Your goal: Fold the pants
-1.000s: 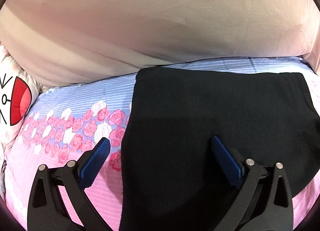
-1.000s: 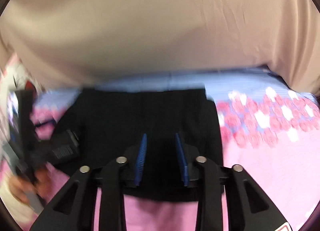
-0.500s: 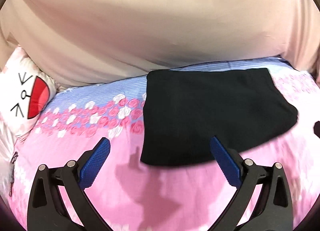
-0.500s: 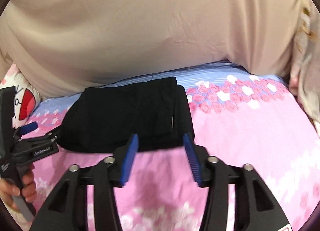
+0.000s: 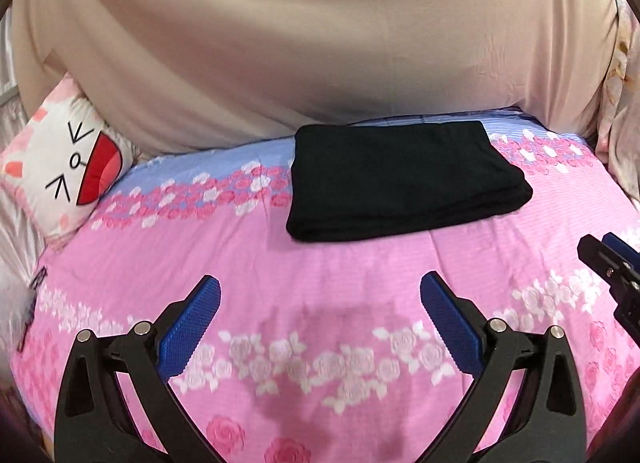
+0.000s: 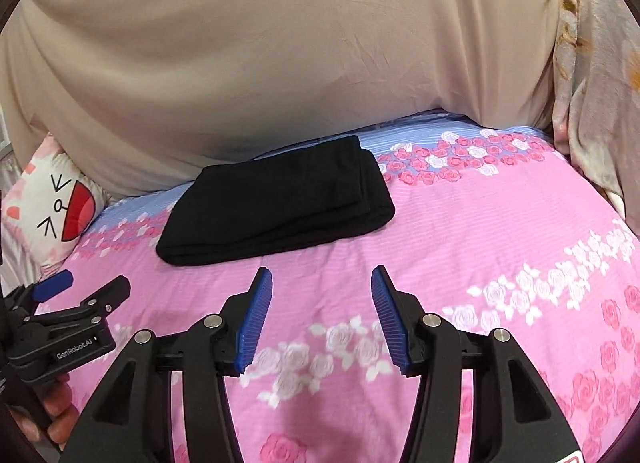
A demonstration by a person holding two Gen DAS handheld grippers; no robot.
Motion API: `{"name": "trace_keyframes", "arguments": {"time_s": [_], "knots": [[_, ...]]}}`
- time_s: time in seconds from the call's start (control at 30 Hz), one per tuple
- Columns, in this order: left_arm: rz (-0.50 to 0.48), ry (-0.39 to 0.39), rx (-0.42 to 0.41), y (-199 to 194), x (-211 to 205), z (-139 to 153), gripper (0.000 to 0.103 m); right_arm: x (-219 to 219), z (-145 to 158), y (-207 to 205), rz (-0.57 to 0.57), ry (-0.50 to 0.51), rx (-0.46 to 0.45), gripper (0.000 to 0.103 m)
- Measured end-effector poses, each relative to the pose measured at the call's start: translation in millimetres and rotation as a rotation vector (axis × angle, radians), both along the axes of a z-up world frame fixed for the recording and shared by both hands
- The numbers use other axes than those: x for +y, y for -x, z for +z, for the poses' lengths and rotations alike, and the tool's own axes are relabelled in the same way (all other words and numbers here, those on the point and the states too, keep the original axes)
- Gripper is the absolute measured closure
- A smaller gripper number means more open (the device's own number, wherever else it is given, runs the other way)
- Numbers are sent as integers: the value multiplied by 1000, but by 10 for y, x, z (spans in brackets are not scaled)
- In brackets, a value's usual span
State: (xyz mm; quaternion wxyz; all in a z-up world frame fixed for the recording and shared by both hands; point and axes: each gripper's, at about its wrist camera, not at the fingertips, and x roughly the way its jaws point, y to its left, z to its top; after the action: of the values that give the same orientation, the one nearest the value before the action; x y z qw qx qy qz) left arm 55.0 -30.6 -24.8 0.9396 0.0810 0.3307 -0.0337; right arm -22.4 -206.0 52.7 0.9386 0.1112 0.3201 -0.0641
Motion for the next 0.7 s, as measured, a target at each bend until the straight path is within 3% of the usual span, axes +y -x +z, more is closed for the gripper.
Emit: {"name": "trace_keyframes", "arguments": {"time_s": [0.1,0.7], "knots": [[12,1,0,91,36,-3,5,61,7,107,-1,14,-9,43],[35,34,-36,185,161,100,5,356,15,69,30,57,5,40]]}}
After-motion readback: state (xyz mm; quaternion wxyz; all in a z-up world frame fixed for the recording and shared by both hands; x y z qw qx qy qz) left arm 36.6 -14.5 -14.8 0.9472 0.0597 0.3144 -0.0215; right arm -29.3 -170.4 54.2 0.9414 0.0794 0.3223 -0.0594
